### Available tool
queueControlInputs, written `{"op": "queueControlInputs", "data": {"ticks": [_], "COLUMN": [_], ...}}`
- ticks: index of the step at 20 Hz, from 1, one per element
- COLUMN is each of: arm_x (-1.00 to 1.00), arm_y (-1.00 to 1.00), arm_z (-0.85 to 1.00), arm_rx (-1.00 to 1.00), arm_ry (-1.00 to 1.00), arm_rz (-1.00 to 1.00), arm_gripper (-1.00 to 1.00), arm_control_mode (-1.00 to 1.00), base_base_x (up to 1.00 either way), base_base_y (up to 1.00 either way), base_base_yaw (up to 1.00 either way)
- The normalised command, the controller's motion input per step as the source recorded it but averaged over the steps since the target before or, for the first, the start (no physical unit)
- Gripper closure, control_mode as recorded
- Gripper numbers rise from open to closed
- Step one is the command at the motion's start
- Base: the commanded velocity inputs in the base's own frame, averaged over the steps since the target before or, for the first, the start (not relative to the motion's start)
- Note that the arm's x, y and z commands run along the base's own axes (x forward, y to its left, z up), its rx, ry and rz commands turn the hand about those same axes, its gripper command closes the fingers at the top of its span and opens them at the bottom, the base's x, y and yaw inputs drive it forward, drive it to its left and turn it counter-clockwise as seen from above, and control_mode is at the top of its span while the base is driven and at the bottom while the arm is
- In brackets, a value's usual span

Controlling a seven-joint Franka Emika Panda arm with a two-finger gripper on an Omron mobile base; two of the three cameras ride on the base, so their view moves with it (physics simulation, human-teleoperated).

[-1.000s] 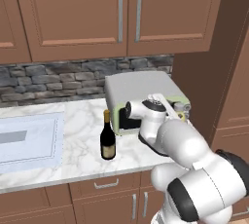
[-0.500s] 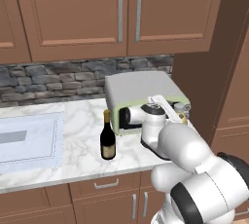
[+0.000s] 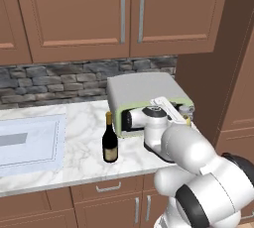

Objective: There is a wine glass and glass cup on the dining counter. Place the wine bottle next to the wine glass and the juice bottle next to the glass cup.

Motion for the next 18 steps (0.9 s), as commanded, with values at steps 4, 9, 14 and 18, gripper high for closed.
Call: {"op": "queueControlInputs", "data": {"ticks": [4, 9, 14, 18], "arm_x": [0.0, 0.0, -0.08, -0.08], "arm_y": [0.0, -0.03, -0.01, 0.0], "arm_z": [-0.21, -0.26, -0.2, -0.31], "arm_rx": [-0.04, 0.0, 0.0, 0.0], "arm_ry": [0.09, 0.17, 0.12, 0.03], "arm_rz": [0.0, 0.0, 0.0, 0.0], "arm_gripper": [-1.0, -1.0, -1.0, -1.0], "arm_control_mode": [-1.0, -1.0, -1.0, -1.0], "base_base_x": [0.0, 0.0, 0.0, 0.0], "base_base_y": [0.0, 0.0, 0.0, 0.0], "base_base_yaw": [0.0, 0.0, 0.0, 0.0]}}
